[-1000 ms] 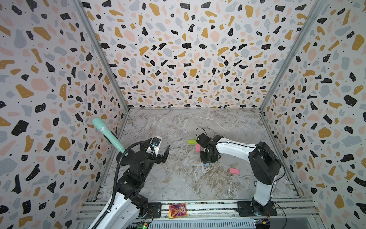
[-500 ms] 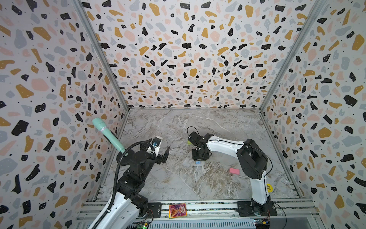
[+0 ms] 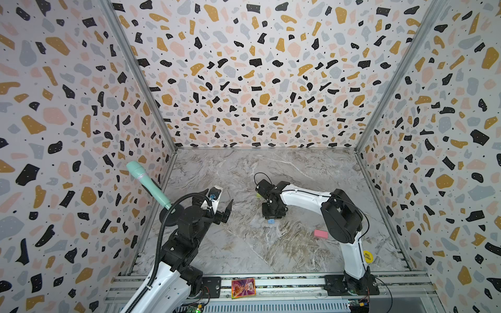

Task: Assemble the letter t with building blocks
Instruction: Assemble the building block at the center of the board.

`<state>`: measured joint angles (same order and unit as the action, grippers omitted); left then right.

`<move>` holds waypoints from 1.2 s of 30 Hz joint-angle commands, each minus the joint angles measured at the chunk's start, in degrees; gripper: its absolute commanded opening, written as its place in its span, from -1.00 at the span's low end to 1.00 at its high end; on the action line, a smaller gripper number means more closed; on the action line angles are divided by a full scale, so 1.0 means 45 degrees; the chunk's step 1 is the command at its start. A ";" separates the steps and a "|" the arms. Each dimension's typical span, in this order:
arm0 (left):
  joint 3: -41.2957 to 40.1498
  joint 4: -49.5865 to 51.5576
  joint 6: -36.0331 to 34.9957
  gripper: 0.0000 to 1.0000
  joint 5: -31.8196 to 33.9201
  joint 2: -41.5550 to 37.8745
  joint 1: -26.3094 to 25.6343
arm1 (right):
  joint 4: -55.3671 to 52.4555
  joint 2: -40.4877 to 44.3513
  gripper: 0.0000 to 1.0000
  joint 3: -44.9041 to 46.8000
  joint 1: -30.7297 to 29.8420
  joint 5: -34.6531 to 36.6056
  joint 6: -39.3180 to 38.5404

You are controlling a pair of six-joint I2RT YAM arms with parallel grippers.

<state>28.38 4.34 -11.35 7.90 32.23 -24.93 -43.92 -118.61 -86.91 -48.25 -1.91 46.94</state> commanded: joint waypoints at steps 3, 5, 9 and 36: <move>0.0041 -0.0459 -0.0131 0.99 -0.0145 0.0003 -0.0048 | -0.0741 -0.0367 -0.47 -0.0419 0.0002 0.0395 0.0197; 0.0031 -0.0446 -0.0132 0.99 -0.0135 0.0008 -0.0048 | -0.0782 -0.0436 -0.46 -0.0454 0.0001 0.0465 0.0297; 0.0060 -0.0447 -0.0124 0.99 -0.0137 -0.0016 -0.0073 | -0.0767 -0.0590 -0.42 -0.0486 0.0000 0.0465 0.0355; 0.0041 -0.0456 -0.0137 0.99 -0.0115 -0.0078 -0.0049 | -0.0675 -0.0970 -0.31 -0.0725 0.0105 0.0744 0.0453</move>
<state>28.38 4.34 -11.38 7.81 32.23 -24.93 -46.50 -120.81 -90.17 -48.23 -0.23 48.60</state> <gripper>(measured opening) 0.995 0.357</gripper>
